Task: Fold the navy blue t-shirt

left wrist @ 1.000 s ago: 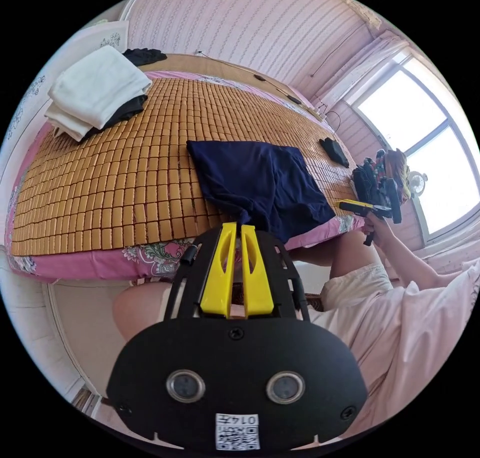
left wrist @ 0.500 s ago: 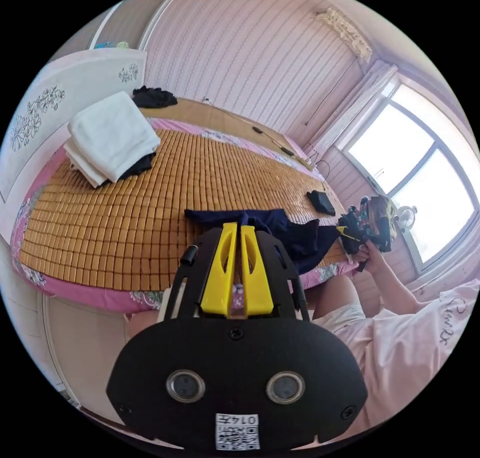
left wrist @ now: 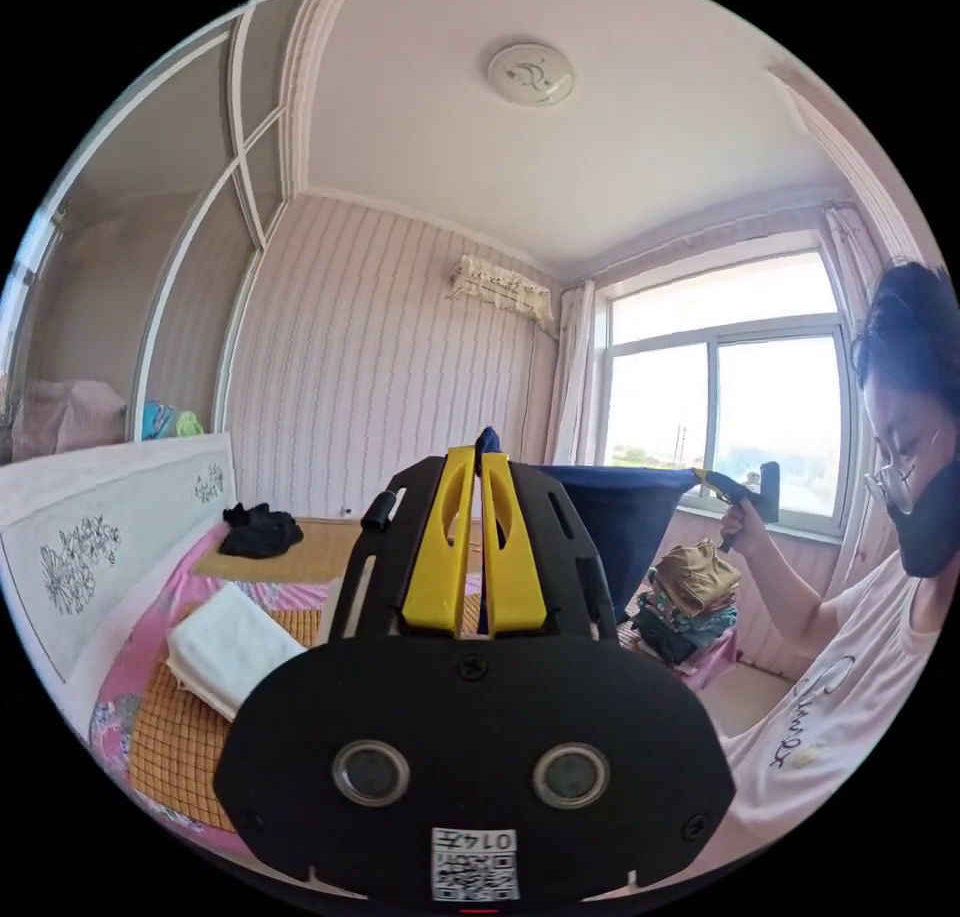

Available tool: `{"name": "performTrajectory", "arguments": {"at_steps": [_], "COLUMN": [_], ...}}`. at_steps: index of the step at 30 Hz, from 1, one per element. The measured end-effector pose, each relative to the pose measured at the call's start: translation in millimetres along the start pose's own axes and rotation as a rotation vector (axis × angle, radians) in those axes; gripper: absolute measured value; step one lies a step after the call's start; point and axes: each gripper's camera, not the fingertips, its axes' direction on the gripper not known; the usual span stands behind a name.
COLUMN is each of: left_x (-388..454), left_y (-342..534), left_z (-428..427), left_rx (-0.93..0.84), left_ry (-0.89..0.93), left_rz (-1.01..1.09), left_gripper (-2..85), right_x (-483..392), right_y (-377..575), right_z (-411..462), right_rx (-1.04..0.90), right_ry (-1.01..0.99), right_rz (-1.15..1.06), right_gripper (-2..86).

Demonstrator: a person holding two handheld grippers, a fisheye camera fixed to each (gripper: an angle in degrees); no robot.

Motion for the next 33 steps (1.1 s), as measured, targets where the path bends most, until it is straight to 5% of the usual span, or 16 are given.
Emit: {"name": "performTrajectory", "arguments": {"at_steps": [10,18,22,27,33], "left_x": [30,-28,-38,-27,-29], "left_y": [-77,-27,-2,-38,24], "left_z": [-56,147,235,265,277], "left_rx": [0.099,-0.28,-0.379,-0.226,-0.288], "left_ry": [-0.006,-0.161,-0.23,-0.243,-0.262], "left_rz": [0.087,-0.054,-0.12,-0.142,-0.079], "left_gripper": [-1.0,-1.0,-1.0,-1.0,-1.0], "right_x": [-23,96,114,113,107], "right_y": [-62,11,18,-42,34], "right_z": [-49,115,143,132,150], "right_rx": [0.119,-0.426,-0.372,-0.087,-0.235], "right_ry": [-0.088,0.246,0.343,0.269,0.268], "right_rz": [-0.049,0.195,0.22,0.168,0.07], "right_gripper": [0.0,0.0,0.0,0.0,0.1]}}
